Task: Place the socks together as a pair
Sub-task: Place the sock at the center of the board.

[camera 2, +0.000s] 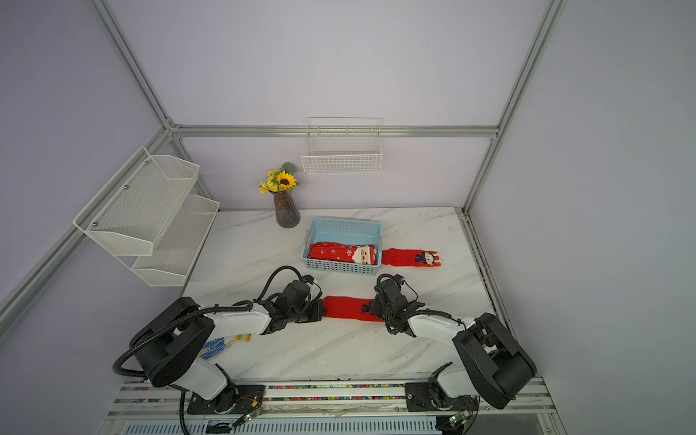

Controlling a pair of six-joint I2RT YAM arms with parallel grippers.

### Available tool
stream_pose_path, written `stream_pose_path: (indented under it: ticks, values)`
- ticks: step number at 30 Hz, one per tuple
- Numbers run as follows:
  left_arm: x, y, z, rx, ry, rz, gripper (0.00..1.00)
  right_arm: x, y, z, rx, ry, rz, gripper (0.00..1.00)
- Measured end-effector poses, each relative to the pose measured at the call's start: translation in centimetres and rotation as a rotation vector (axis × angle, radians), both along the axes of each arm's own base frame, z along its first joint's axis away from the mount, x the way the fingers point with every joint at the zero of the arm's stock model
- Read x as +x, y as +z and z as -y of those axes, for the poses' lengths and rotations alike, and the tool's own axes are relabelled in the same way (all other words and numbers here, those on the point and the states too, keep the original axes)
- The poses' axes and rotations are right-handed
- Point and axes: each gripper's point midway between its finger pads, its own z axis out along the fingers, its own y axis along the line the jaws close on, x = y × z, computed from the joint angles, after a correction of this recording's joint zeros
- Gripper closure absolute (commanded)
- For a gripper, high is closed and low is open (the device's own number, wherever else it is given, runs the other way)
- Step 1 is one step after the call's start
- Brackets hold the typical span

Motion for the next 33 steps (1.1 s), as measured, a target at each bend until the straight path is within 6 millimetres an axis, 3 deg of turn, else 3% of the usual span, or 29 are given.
stream_pose_path:
  ticks: [3,6,11,14,16,20,27,33]
  values:
    - [-1.6,0.5,-1.4,0.002,0.007,-0.013,1.0,0.0,0.1,0.4,-0.017,-0.012,-0.002,0.82]
    - [-2.3,1.9,-1.5,-0.034,0.0,0.001,0.93,0.1,1.3,0.2,0.012,-0.009,0.022,0.82]
    - [-1.8,4.4,-0.5,-0.09,-0.022,0.034,0.83,1.1,5.8,-3.0,0.16,0.075,0.126,0.82]
    - [-1.0,5.8,0.2,-0.119,-0.022,0.069,0.82,1.3,7.2,-5.1,0.192,0.127,0.15,0.82]
    - [-0.6,6.4,0.5,-0.132,-0.02,0.088,0.82,1.2,6.8,-6.1,0.204,0.149,0.137,0.84]
    - [0.5,6.7,2.1,-0.172,-0.044,0.099,0.82,0.9,4.1,-7.1,0.212,0.16,0.067,0.85]
    - [1.2,4.0,3.4,-0.164,-0.06,0.047,0.83,-0.5,0.0,-5.6,0.153,0.12,-0.017,0.86]
    - [1.1,2.6,3.4,-0.142,-0.059,0.022,0.84,-0.1,-0.3,-5.7,0.187,0.104,0.023,0.86]
